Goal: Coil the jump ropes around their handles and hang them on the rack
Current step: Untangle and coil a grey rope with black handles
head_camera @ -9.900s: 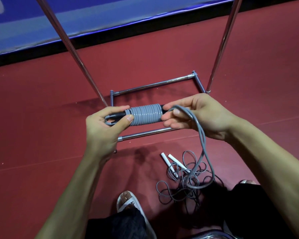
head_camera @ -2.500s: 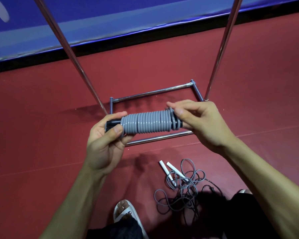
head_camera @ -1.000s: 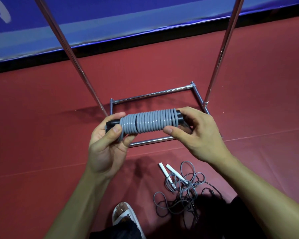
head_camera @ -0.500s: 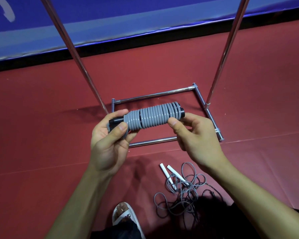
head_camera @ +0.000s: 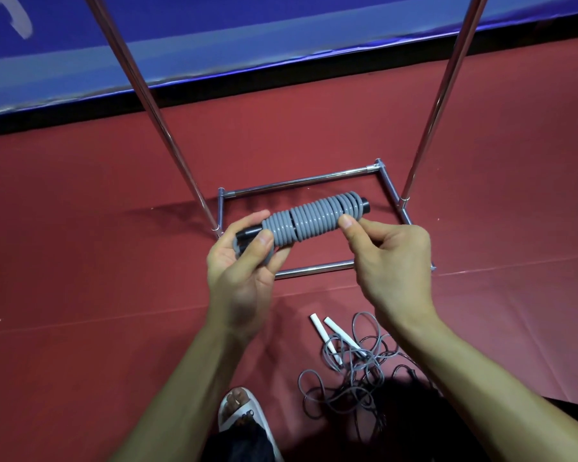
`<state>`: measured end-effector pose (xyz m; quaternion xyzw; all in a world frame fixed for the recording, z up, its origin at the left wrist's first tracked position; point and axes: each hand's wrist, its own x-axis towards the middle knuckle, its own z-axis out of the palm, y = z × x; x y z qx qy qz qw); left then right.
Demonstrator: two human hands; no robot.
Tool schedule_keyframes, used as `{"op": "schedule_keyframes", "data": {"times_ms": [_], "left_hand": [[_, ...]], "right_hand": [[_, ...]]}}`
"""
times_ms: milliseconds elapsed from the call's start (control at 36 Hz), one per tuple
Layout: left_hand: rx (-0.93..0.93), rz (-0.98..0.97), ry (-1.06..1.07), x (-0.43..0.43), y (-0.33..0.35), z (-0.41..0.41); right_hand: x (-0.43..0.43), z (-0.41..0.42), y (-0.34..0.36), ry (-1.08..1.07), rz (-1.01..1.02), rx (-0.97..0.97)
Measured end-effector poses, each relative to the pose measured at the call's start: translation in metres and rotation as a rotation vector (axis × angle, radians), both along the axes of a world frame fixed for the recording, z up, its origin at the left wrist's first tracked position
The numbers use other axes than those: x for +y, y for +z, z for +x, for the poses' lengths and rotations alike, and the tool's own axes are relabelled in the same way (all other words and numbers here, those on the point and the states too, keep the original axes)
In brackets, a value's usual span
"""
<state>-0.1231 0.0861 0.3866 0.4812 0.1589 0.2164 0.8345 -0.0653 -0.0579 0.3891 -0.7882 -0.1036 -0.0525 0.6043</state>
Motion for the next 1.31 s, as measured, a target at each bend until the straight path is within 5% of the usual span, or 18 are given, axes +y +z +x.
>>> {"op": "schedule_keyframes", "data": {"times_ms": [417,667,833,1056,1306], "left_hand": [[0.088,0.053,0.178,-0.034,-0.003,0.013],[-0.021,0.019,0.089,-0.028,0.003,0.014],[-0.018,0.087,0.024,-0.014,0.000,0.007],[-0.062,0.194,-0.002,-0.009,0.004,0.005],[-0.108,0.155,-0.058,-0.008,0.003,0.004]], "right_hand": [[-0.004,0.011,-0.008,-0.091,-0.296,-0.153],[-0.003,0.015,-0.005,-0.106,0.214,0.021],[-0.010,0.025,-0.001,0.145,0.038,0.133],[-0.007,0.014,0.008,0.156,0.391,0.346],[-0.008,0.007,0.013,0.132,0.261,0.177]]}}
